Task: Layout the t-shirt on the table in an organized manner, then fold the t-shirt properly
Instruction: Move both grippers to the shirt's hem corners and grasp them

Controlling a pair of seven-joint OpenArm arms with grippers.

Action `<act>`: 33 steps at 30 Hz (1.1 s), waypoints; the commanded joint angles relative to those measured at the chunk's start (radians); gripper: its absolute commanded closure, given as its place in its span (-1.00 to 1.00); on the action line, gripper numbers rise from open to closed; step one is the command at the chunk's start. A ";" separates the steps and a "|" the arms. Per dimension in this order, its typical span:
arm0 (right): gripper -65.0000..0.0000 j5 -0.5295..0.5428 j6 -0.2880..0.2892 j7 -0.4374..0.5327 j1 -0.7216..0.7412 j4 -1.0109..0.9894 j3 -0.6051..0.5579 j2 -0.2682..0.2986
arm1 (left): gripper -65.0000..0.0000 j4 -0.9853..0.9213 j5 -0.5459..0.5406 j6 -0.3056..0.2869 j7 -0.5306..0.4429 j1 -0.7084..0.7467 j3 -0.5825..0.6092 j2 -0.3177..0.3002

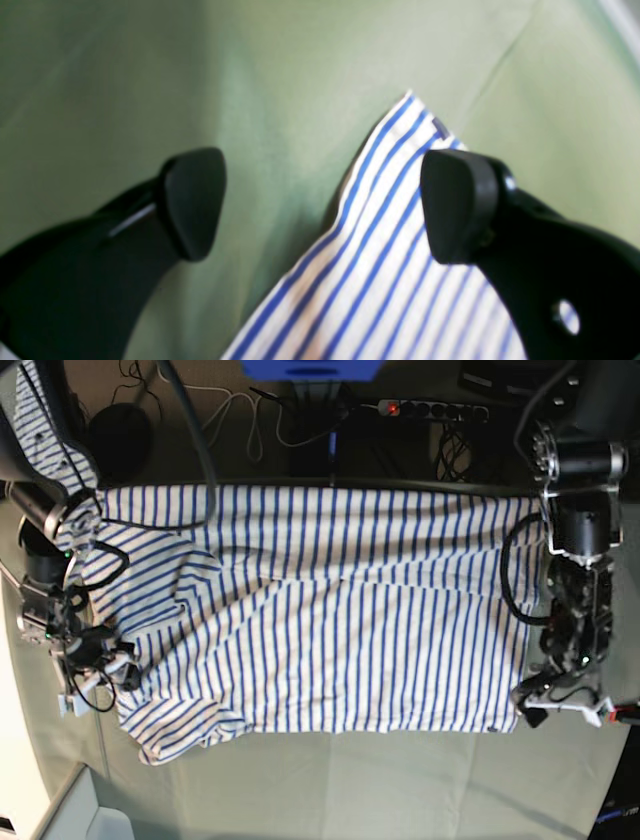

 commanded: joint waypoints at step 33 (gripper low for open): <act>0.56 0.012 -0.009 0.026 -0.034 0.012 0.000 -0.015 | -0.16 -0.459 0.005 -0.004 -0.355 -0.183 0.372 0.063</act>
